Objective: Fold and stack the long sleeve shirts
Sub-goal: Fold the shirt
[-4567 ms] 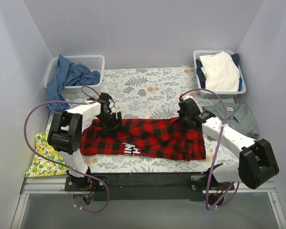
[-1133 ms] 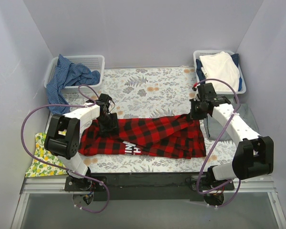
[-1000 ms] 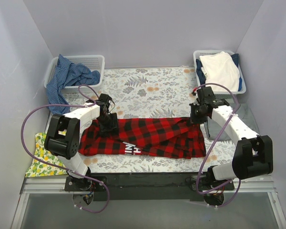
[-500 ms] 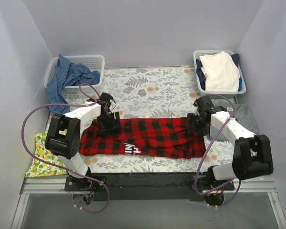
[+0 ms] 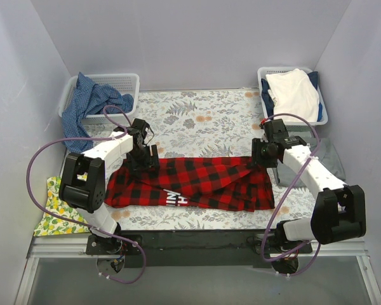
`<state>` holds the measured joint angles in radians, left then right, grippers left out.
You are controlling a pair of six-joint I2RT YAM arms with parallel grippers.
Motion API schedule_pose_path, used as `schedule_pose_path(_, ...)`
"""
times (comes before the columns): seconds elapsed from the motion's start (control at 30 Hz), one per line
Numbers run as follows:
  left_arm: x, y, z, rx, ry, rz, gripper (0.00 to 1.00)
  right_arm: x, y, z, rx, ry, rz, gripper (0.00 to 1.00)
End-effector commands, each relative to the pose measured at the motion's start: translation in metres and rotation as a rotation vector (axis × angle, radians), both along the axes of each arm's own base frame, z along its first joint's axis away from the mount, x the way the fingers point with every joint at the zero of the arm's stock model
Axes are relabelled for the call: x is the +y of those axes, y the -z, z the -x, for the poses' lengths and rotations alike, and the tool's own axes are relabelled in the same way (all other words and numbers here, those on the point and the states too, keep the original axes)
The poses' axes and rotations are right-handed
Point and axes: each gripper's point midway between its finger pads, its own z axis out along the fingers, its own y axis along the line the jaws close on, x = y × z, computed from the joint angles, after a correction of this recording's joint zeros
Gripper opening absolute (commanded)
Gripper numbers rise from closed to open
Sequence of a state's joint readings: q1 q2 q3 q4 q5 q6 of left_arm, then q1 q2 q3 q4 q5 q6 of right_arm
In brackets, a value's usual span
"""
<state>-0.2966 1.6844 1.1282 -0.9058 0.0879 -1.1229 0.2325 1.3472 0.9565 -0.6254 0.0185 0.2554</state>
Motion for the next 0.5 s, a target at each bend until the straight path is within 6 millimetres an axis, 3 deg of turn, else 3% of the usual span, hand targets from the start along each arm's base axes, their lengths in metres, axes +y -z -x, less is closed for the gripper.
schedule_pose_path(0.0, 0.004, -0.012, 0.000, -0.041, -0.004, -0.007, 0.71, -0.018, 0.020, 0.026, 0.078, 0.065, 0.076, 0.53)
schedule_pose_path(0.17, 0.007, 0.008, 0.007, 0.013, -0.010, -0.026, 0.70, -0.024, 0.043, 0.070, 0.140, 0.084, 0.064, 0.52)
schedule_pose_path(0.27, 0.008, 0.016, 0.007, 0.024, -0.006, -0.036, 0.69, -0.016, 0.042, 0.082, 0.145, 0.063, 0.004, 0.53)
schedule_pose_path(0.37, 0.007, 0.014, 0.004, 0.012, -0.005, -0.033, 0.69, -0.012, 0.030, 0.075, 0.090, 0.062, -0.025, 0.54)
schedule_pose_path(0.47, 0.006, 0.012, 0.002, 0.011, 0.000, -0.030, 0.69, -0.006, 0.014, 0.049, -0.002, 0.054, -0.048, 0.54)
